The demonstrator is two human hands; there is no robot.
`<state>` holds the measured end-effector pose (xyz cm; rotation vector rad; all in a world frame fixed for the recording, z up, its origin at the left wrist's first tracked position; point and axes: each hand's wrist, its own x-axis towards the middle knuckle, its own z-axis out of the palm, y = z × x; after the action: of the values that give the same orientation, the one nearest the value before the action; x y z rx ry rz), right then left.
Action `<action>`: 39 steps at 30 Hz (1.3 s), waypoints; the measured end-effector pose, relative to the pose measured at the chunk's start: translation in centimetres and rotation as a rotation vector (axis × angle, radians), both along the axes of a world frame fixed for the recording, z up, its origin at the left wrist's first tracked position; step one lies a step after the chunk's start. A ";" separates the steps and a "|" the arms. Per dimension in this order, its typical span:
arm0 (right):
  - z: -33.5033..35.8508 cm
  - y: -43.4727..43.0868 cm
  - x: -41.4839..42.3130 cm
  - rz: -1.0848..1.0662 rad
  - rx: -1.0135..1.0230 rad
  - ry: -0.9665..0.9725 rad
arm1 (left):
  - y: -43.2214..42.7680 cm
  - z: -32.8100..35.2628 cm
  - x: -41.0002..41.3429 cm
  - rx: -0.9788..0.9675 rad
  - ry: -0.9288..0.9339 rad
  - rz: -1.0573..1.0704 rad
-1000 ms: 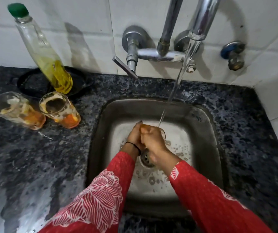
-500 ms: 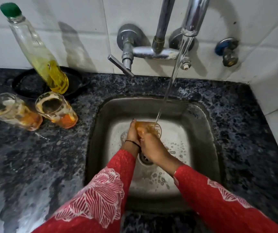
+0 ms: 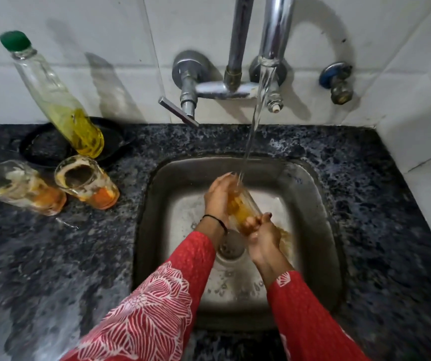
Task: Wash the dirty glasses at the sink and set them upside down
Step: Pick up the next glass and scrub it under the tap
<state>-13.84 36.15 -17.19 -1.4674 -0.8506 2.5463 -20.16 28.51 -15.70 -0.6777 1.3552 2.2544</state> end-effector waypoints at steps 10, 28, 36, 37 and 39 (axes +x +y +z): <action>-0.1 1.6 -1.6 0.020 0.011 0.004 | -0.8 4.3 -0.2 0.083 0.066 -0.327; 9.2 0.5 -5.5 1.283 1.434 0.233 | -4.2 2.1 5.2 -0.682 0.507 -0.453; 10.0 3.1 -3.0 0.913 0.832 0.477 | -5.8 5.4 4.6 0.336 0.008 -0.690; 9.1 3.0 -3.3 0.939 0.875 0.408 | -5.4 4.8 4.9 0.262 -0.020 -0.672; 7.1 2.8 -3.6 1.082 1.010 0.255 | -4.3 3.7 5.5 -0.131 0.095 -0.651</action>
<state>-17.46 39.00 -10.10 -0.3371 -2.7913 1.9042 -14.65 24.19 -12.01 -0.1267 1.5049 1.7012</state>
